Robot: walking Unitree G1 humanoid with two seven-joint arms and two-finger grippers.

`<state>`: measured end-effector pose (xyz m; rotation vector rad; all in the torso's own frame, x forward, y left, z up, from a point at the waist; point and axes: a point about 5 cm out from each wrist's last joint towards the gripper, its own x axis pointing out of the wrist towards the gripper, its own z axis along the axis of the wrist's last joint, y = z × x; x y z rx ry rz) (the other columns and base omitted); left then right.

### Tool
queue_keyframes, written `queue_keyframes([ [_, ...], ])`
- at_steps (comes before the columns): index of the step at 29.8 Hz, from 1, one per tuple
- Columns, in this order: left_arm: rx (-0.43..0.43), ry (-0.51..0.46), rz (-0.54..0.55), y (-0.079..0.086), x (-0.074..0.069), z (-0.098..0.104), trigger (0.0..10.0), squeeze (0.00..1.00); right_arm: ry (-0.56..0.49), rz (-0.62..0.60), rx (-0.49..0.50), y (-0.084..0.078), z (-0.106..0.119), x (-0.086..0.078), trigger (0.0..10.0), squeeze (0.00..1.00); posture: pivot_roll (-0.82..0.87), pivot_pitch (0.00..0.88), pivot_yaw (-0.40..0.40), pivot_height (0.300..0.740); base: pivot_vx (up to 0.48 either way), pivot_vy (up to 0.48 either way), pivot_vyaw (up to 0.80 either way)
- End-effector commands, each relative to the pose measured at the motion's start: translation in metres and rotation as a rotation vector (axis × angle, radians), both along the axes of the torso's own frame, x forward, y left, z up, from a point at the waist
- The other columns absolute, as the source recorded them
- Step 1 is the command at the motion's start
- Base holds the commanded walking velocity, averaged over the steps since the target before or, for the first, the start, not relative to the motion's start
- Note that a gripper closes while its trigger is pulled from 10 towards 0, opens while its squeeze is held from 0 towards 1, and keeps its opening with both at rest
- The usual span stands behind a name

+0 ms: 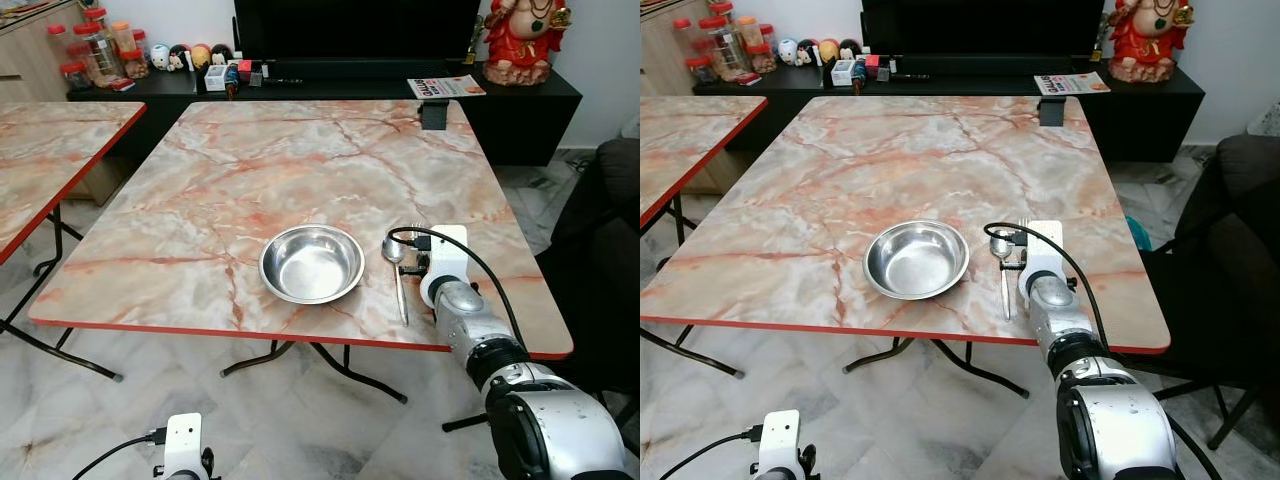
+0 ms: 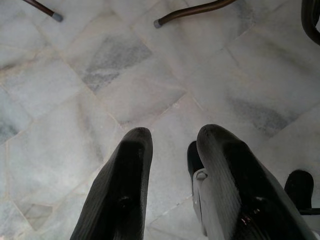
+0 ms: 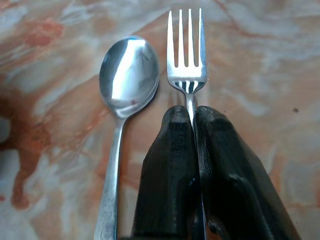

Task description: Setting the table

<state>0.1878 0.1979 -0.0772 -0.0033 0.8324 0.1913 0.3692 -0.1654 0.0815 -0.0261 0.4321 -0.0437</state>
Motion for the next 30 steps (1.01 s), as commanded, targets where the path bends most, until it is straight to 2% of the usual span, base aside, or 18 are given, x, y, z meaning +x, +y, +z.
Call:
queue_keyframes([
  [1, 0.011, 0.017, 0.008, 0.005, -0.005, -0.002, 10.0, 0.0, -0.017, 0.002, 0.008, 0.004, 0.007, 0.005, 10.0, 0.0, -0.04, 0.0, 0.032, 0.74, 0.0, 0.0, 0.0],
  [11, 0.015, 0.018, 0.009, 0.007, -0.006, -0.002, 10.0, 0.0, -0.013, -0.016, -0.008, 0.002, 0.007, 0.005, 10.0, 0.0, -0.03, 0.0, 0.034, 0.74, 0.0, 0.0, 0.0],
  [18, 0.019, 0.027, 0.012, 0.009, -0.013, -0.004, 10.0, 0.0, -0.056, -0.037, -0.013, -0.003, 0.022, 0.013, 10.0, 0.0, -0.02, 0.0, 0.034, 0.74, 0.0, 0.0, 0.0],
  [24, 0.019, 0.033, 0.007, 0.009, -0.017, -0.006, 10.0, 0.0, -0.076, -0.057, -0.029, -0.012, 0.031, 0.016, 10.0, 0.0, -0.02, 0.0, 0.035, 0.74, 0.0, 0.0, 0.0],
  [30, 0.021, 0.047, -0.009, 0.008, -0.021, -0.008, 10.0, 0.0, -0.066, -0.084, -0.047, -0.021, 0.029, 0.014, 10.0, 0.0, -0.02, 0.0, 0.042, 0.74, 0.0, 0.0, 0.0],
])
